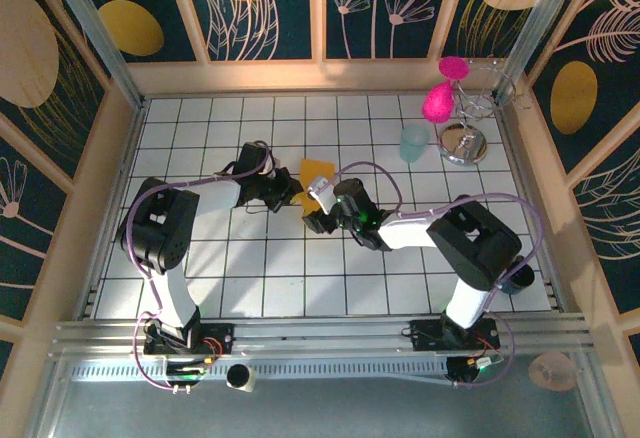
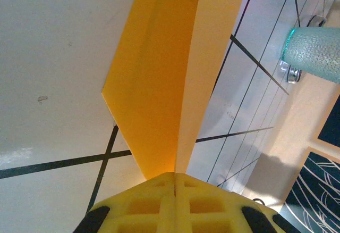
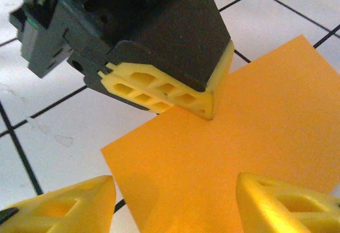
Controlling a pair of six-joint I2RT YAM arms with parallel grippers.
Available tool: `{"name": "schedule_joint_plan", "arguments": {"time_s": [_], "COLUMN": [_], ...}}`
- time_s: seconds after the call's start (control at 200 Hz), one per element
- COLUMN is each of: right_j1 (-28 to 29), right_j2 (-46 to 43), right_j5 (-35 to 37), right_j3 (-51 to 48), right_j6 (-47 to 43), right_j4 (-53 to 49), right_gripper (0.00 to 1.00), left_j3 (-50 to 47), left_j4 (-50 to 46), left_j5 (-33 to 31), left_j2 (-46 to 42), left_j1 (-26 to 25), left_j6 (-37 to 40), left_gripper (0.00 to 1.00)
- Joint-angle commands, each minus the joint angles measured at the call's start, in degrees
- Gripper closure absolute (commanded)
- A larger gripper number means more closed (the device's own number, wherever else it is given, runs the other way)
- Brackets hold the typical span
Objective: Fold a paper plane with a square sheet of paper (pick it up from the middle)
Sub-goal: Third fold the triangle at the center of the table.
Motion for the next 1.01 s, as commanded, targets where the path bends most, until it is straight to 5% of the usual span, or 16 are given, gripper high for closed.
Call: {"name": "schedule_joint_plan", "arguments": {"time_s": [0.0,0.295,1.001], "right_j1": [0.2,0.2,3.2], "right_j2": [1.6,0.9,-1.3], "right_j5": [3.2,4.3,7.9], "right_j3": [-0.5,-1.1,-2.7], "right_j6": [-4.6,-7.3,-12.1], "right_j4": [4.7,7.9,7.0], "right_gripper": [0.43,0.57,0.61], "left_j3": [-0.5,-0.4,-0.1], "left_j4": [0.1,0.1,-0.5], "left_j5": [-0.3,-0.1,-0.3], "left_j2": [-1.3,-1.3,-0.4], "left_j1": [0.4,0.4,0.5], "left_j6": [-0.9,-0.9,-0.5], "left_gripper": [0.95,0.95,0.93]}}
